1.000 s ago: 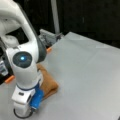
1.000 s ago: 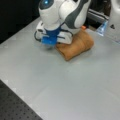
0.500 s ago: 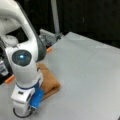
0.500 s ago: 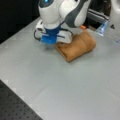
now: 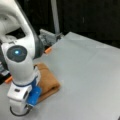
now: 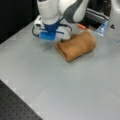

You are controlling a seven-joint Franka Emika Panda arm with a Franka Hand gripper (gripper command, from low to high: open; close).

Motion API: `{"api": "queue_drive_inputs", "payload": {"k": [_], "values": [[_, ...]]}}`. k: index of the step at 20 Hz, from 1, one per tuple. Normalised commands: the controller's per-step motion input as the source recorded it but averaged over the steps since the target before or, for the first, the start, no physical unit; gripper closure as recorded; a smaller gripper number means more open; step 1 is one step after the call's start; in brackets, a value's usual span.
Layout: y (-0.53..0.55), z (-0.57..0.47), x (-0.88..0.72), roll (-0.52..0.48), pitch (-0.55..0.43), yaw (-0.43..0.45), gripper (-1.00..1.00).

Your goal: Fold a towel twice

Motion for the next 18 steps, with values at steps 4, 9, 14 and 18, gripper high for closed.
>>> {"api": "queue_drive_inputs", "payload": {"k": [4, 9, 14, 18], "values": [[-0.12, 0.27, 0.03, 0.018, 0.143, 0.164, -1.0], [-0.06, 0.33, 0.04, 0.01, 0.191, 0.159, -1.0], [0.05, 0.32, 0.05, -0.024, 0.086, 0.029, -1.0], [0.4, 0.44, 0.02, -0.015, -0.091, -0.206, -1.0]]}}
